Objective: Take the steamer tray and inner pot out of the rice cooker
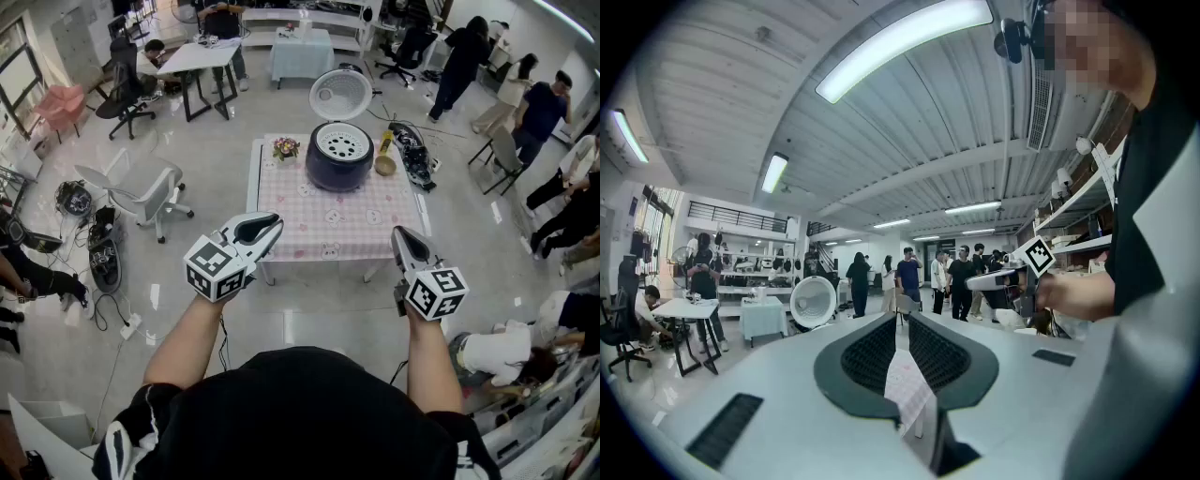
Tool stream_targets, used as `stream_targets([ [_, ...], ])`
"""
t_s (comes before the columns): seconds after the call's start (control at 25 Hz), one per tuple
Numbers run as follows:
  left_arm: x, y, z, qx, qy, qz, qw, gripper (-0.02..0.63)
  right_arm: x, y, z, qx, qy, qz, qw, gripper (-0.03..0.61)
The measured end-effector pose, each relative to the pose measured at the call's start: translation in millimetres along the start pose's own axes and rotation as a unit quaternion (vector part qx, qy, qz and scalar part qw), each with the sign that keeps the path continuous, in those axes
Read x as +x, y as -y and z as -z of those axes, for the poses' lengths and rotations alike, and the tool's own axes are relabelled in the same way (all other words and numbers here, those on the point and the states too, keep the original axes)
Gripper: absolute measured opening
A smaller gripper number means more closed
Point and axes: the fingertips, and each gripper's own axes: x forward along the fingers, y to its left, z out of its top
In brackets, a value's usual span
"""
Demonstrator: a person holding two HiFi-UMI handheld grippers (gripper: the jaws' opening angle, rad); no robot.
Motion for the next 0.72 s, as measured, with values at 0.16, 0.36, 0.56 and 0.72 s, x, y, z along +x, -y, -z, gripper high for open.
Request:
stream_targets([
  [0.16,-7,-1,-2,-0.003,0.000,-0.002,1.0000,0.063,-6,-6,-5,-0.018,-0.002,0.010,1.000,0.006],
  [0.36,-2,3,-5,-0.005,0.000,0.002,1.0000,0.063,-14,-2,-16,-0.009,0.007,0.016,1.000,0.006],
  [0.56,-5,0,-3,-0.014,0.001,0.005,0.9999,0.063,-11,-3,-16,0.006,0.010,0.014,1.000,0.009],
  [0.72,2,-8,8,-0.028,-0.004,-0.004,0.9996,0.064,-7,4,-11,0.001,-0.006,0.012,1.000,0.009],
])
